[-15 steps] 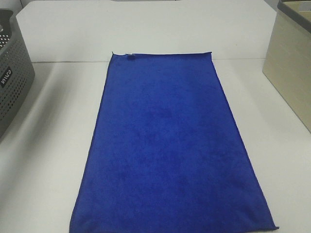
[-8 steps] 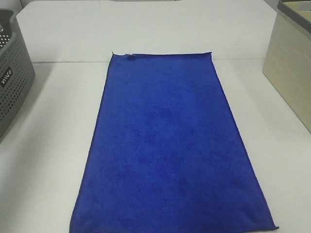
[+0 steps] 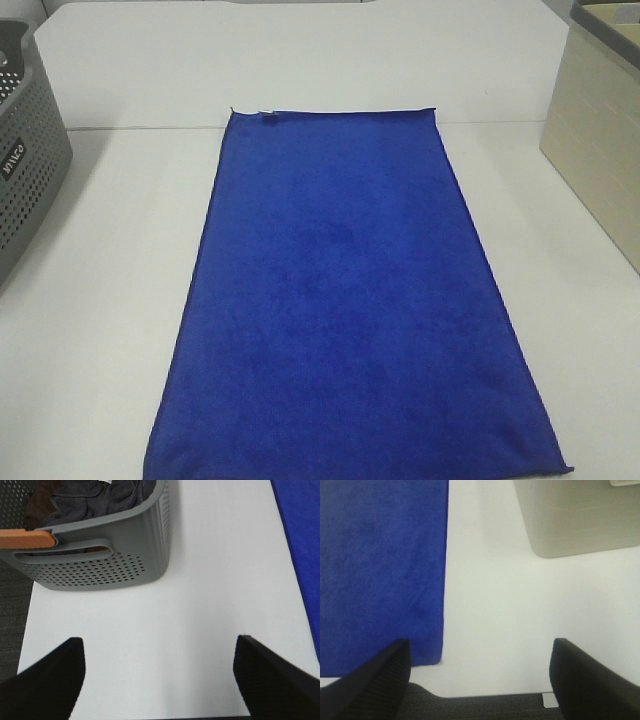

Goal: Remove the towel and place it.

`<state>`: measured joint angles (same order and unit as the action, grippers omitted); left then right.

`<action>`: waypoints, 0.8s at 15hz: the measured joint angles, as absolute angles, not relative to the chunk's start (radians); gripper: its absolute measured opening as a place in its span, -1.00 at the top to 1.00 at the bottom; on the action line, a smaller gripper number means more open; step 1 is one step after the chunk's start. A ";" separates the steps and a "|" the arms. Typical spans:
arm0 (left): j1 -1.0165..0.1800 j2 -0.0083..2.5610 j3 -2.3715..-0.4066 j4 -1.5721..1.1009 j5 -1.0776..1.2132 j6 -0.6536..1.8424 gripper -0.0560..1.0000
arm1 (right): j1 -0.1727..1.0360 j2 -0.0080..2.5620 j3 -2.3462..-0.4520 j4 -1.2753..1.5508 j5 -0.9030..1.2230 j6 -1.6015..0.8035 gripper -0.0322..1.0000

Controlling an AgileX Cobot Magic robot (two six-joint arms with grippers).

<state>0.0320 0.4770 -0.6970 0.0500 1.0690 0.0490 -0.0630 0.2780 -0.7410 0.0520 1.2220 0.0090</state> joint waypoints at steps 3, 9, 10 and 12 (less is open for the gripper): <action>0.032 0.229 -0.563 0.040 1.059 0.049 -0.56 | -0.063 0.135 -0.626 0.052 1.222 0.000 -0.52; 0.032 -0.004 -0.506 -0.072 1.052 0.050 -0.56 | -0.063 -0.004 -0.552 0.055 1.211 -0.071 -0.52; 0.032 -0.004 -0.503 -0.082 1.052 0.052 -0.56 | -0.063 -0.004 -0.544 0.056 1.181 -0.086 -0.52; 0.032 -0.004 -0.501 -0.085 1.052 0.053 -0.56 | -0.063 -0.004 -0.526 0.056 1.113 -0.093 -0.52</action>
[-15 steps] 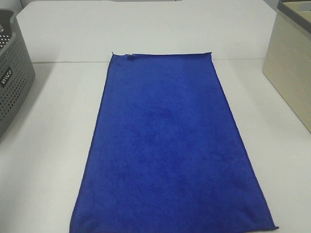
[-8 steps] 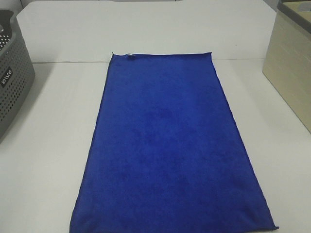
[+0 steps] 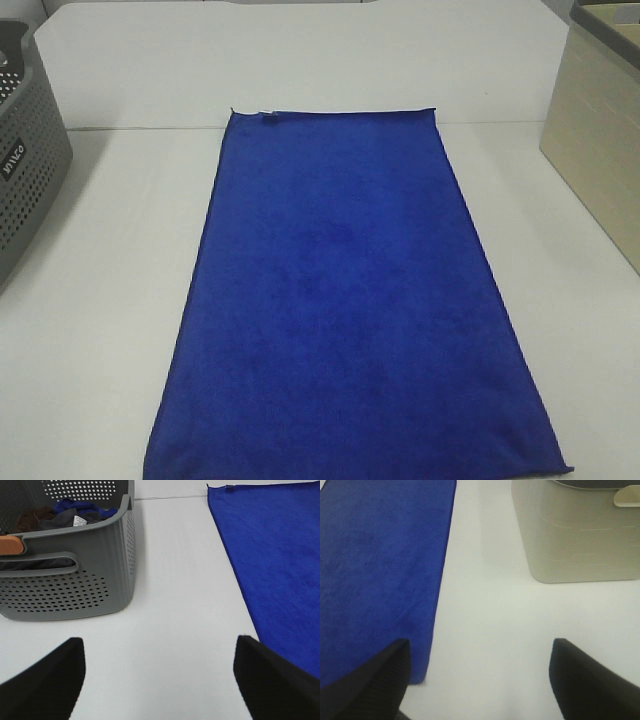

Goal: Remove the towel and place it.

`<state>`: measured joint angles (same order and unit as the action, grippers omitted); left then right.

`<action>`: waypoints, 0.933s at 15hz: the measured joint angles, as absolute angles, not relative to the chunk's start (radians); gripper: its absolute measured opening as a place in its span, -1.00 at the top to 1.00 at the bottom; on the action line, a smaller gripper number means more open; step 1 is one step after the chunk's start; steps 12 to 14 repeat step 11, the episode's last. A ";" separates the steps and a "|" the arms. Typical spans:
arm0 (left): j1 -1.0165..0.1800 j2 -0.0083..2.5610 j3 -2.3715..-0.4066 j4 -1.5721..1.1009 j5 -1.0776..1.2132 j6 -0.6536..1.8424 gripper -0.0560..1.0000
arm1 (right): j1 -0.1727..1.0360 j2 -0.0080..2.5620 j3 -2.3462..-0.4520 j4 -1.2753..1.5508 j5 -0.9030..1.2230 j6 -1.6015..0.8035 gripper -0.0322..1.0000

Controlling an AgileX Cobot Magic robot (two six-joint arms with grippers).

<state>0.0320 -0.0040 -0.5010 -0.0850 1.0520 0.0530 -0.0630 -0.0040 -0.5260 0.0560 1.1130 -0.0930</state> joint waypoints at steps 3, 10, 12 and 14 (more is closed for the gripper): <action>0.032 -0.004 -0.501 -0.085 1.052 0.053 -0.56 | -0.063 -0.004 -0.506 0.056 1.072 -0.093 -0.52; 0.032 -0.004 -0.501 -0.085 1.052 0.037 -0.56 | -0.063 -0.004 -0.506 0.056 1.068 -0.093 -0.52; 0.032 -0.004 -0.501 -0.085 1.052 0.035 -0.56 | -0.063 -0.004 -0.506 0.056 1.068 -0.093 -0.52; 0.032 -0.004 -0.501 -0.085 1.052 0.035 -0.56 | -0.063 -0.004 -0.506 0.056 1.068 -0.093 -0.52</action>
